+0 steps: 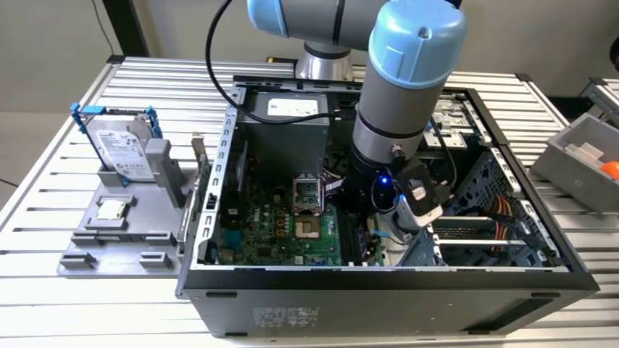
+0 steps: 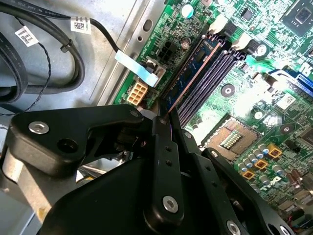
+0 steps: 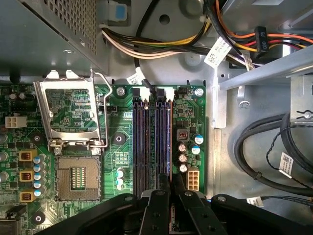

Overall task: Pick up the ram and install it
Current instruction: 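Press down the ram until it locks into place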

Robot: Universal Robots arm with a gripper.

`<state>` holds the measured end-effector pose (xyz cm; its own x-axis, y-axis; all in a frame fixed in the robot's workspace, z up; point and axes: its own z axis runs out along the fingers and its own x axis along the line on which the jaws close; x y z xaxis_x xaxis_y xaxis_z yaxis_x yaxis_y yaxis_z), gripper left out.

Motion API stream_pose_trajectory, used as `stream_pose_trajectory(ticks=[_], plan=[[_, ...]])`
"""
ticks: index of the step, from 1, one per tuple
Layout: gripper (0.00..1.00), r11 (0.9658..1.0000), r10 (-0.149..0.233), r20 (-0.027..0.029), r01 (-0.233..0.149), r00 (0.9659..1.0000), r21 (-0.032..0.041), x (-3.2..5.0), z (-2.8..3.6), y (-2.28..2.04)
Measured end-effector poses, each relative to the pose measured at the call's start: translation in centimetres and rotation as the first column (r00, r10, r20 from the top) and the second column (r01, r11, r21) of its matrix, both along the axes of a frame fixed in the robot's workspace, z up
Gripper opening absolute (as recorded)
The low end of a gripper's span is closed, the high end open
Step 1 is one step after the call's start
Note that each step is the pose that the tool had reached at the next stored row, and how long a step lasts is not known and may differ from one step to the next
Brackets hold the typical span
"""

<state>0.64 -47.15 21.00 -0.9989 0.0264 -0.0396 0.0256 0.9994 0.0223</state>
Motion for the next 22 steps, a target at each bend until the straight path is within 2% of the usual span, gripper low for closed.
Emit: stream_pose_trajectory(ticks=[6,7,11,18,19,22], plan=[[0.00,1.0000,0.000,0.0001,0.000,1.0000,0.0009,0.00,-0.02,0.01],[1.00,1.0000,0.000,0.0001,0.000,1.0000,0.0009,0.00,-0.02,0.01],[1.00,1.0000,0.001,0.0000,-0.001,1.0000,0.0001,0.00,0.15,0.00],[1.00,1.0000,0.001,-0.0002,-0.001,1.0000,0.0009,0.00,3.07,0.00],[1.00,1.0000,0.001,-0.0001,-0.001,1.0000,0.0011,0.00,3.36,0.00],[1.00,1.0000,0.001,-0.0001,-0.001,1.0000,0.0014,0.00,3.39,-0.01]])
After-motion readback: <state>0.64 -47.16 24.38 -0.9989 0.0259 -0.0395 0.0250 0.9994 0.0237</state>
